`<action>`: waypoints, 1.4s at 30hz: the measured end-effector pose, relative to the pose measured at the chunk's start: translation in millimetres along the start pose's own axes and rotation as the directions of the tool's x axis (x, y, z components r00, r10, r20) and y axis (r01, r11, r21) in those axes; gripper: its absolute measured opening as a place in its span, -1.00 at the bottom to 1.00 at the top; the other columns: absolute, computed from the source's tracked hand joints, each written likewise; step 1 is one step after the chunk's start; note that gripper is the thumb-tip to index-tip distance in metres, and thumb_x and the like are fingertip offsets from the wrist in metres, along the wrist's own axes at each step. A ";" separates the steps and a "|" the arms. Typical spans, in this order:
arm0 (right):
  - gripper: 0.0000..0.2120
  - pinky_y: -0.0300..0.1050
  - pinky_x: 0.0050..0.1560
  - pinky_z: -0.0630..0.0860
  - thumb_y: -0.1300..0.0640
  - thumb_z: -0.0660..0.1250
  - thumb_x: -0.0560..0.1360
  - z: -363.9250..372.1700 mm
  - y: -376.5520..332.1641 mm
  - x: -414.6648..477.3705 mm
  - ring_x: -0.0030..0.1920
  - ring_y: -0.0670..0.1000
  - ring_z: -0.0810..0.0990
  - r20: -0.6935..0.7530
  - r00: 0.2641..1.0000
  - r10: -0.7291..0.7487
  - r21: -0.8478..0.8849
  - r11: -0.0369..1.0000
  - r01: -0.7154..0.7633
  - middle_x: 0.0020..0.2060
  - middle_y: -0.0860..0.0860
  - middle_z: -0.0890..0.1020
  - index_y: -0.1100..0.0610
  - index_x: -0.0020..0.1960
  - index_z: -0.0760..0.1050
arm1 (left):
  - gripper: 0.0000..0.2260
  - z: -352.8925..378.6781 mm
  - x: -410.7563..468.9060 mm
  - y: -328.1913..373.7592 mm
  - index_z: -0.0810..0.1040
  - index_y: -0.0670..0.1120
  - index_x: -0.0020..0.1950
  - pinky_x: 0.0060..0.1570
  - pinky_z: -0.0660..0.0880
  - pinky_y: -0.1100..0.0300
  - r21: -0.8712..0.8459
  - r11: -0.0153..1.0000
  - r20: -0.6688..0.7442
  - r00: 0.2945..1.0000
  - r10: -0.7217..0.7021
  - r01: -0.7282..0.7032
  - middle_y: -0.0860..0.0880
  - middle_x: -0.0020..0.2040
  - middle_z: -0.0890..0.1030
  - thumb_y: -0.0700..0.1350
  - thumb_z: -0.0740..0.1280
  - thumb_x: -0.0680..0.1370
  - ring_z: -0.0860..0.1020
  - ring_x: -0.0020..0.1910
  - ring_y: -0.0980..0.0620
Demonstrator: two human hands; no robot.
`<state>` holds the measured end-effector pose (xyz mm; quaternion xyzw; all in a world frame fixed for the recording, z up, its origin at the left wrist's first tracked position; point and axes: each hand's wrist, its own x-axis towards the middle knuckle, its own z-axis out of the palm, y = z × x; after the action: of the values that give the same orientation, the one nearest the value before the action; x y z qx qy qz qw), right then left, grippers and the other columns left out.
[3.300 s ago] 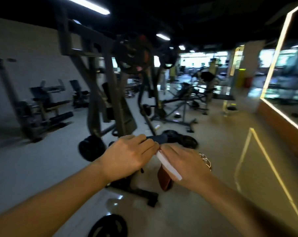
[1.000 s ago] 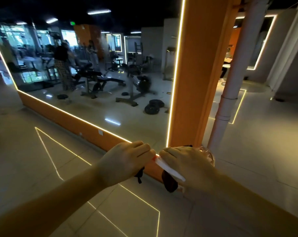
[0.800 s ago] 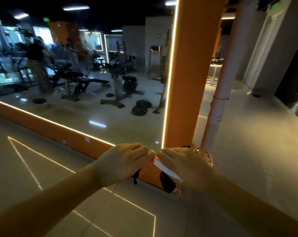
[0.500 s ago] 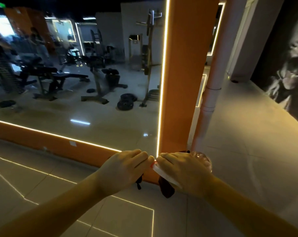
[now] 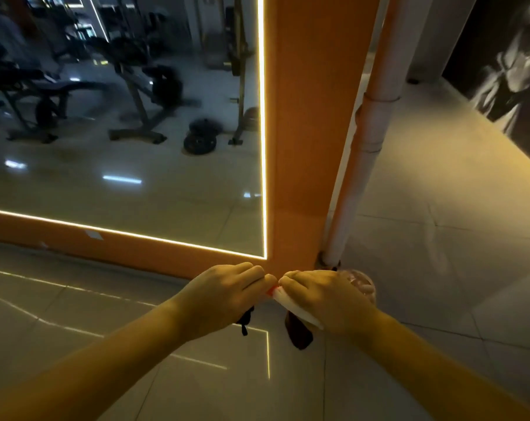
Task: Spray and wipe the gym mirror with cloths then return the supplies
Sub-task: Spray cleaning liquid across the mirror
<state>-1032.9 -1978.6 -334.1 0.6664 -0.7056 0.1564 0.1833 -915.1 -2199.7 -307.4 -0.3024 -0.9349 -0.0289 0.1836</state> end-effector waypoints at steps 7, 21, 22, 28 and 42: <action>-0.46 -0.09 -0.26 0.69 0.12 0.63 0.40 87.7 65.1 -24.3 -0.20 0.04 0.69 0.035 0.984 0.174 0.204 0.963 -0.178 -0.06 0.10 0.70 0.19 0.28 0.48 | -0.76 111.7 8.8 -50.7 0.56 -0.07 0.20 -0.26 0.56 0.34 -0.268 0.893 0.010 0.928 -0.373 0.362 0.04 -0.05 0.60 0.06 0.34 0.66 0.52 -0.27 0.19; -0.85 -0.09 -0.25 0.55 -0.06 0.30 0.67 372.9 89.3 -133.6 -0.21 -0.08 0.57 0.274 0.627 0.729 0.395 0.509 -0.765 -0.12 -0.17 0.52 0.01 0.06 0.47 | -0.65 435.7 -58.3 -91.8 0.48 -0.02 0.16 0.22 0.58 0.07 -0.487 -0.059 0.551 0.253 -0.795 0.872 -0.07 0.16 0.43 -0.41 0.37 0.53 0.54 0.14 -0.06; -0.87 -0.13 -0.26 0.53 -0.06 0.31 0.67 391.5 90.4 -141.1 -0.21 -0.10 0.56 0.282 0.609 0.741 0.391 0.491 -0.778 -0.13 -0.18 0.51 -0.01 0.04 0.45 | -0.65 457.3 -64.5 -92.6 0.48 -0.02 0.18 0.23 0.59 0.05 -0.489 -0.076 0.564 0.248 -0.788 0.869 -0.08 0.17 0.44 -0.41 0.39 0.53 0.54 0.16 -0.07; -0.84 -0.12 -0.26 0.45 -0.05 0.33 0.65 487.6 99.0 -183.7 -0.22 -0.12 0.50 0.332 0.487 0.808 0.324 0.387 -0.863 -0.17 -0.18 0.47 -0.05 -0.02 0.39 | -0.62 569.5 -92.2 -100.6 0.48 -0.04 0.24 0.21 0.61 0.00 -0.489 -0.155 0.606 0.207 -0.768 0.858 -0.07 0.23 0.47 -0.34 0.48 0.52 0.55 0.22 -0.10; -0.85 -0.06 -0.30 0.56 0.01 0.31 0.66 499.2 99.4 -75.0 -0.24 -0.03 0.59 0.214 0.534 0.818 0.480 0.389 -0.786 -0.19 -0.02 0.58 0.10 0.06 0.47 | -0.50 515.1 -118.4 -134.4 0.52 0.07 0.38 0.23 0.45 0.24 -0.569 -0.181 0.790 0.474 -0.389 0.802 0.16 0.25 0.58 -0.11 0.57 0.48 0.52 0.30 0.13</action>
<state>-1153.7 -2138.2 -808.1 0.2604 -0.8608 0.4293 -0.0834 -1071.6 -2290.0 -821.9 0.1506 -0.7366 -0.6129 -0.2431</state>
